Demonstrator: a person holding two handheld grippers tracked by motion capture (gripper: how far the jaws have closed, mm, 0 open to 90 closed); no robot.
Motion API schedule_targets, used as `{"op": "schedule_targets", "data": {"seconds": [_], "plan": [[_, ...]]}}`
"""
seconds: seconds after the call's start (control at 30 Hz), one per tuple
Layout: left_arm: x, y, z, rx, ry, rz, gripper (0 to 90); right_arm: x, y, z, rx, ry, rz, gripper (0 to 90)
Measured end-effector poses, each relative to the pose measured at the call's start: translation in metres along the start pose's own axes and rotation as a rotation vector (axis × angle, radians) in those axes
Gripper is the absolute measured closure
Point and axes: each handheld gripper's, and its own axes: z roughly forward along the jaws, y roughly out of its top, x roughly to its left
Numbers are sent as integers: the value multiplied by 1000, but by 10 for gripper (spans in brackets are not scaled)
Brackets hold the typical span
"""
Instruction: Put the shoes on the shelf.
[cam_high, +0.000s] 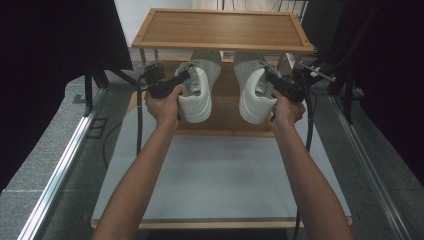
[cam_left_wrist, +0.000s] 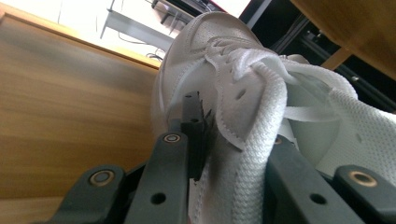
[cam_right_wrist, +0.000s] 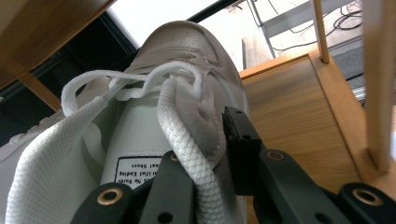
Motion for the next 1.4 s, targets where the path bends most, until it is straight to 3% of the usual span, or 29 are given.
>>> {"op": "schedule_targets", "data": {"seconds": [0.13,0.27,0.43,0.5,0.67,0.7,0.8,0.87,0.9,0.93,1.03,1.1,1.27,1.4], "plan": [[-3,3,8,8,20,16,800,4,-1,9,0,-7,9,807],[-2,1,18,7,36,-4,798,9,-1,16,0,-17,9,793],[-5,-4,27,20,49,-8,777,12,-7,25,22,-35,-30,771],[-8,-4,29,27,51,-1,768,14,-9,29,25,-9,-36,716],[-12,-5,37,43,-11,-34,647,25,-11,35,30,16,-97,587],[-12,-4,38,56,-38,-49,609,26,-10,36,31,12,-98,564],[-7,0,39,57,-60,-82,467,22,-10,36,2,37,-66,446],[-8,-1,39,58,-66,-74,457,18,-12,34,-77,103,3,430],[-9,-1,38,60,-68,-70,450,16,-11,31,-91,157,36,424],[-10,-1,37,46,-72,-66,446,16,-10,30,-92,180,50,424],[-11,1,32,-3,-94,-67,442,15,-9,25,-91,202,11,410],[-12,4,29,-21,-144,-85,411,14,-8,22,-94,192,-23,408],[-11,9,17,-25,-153,-44,422,9,-8,11,-85,212,-45,437],[-9,9,-4,-39,-149,11,478,4,-9,-4,-82,214,-91,500]]}}
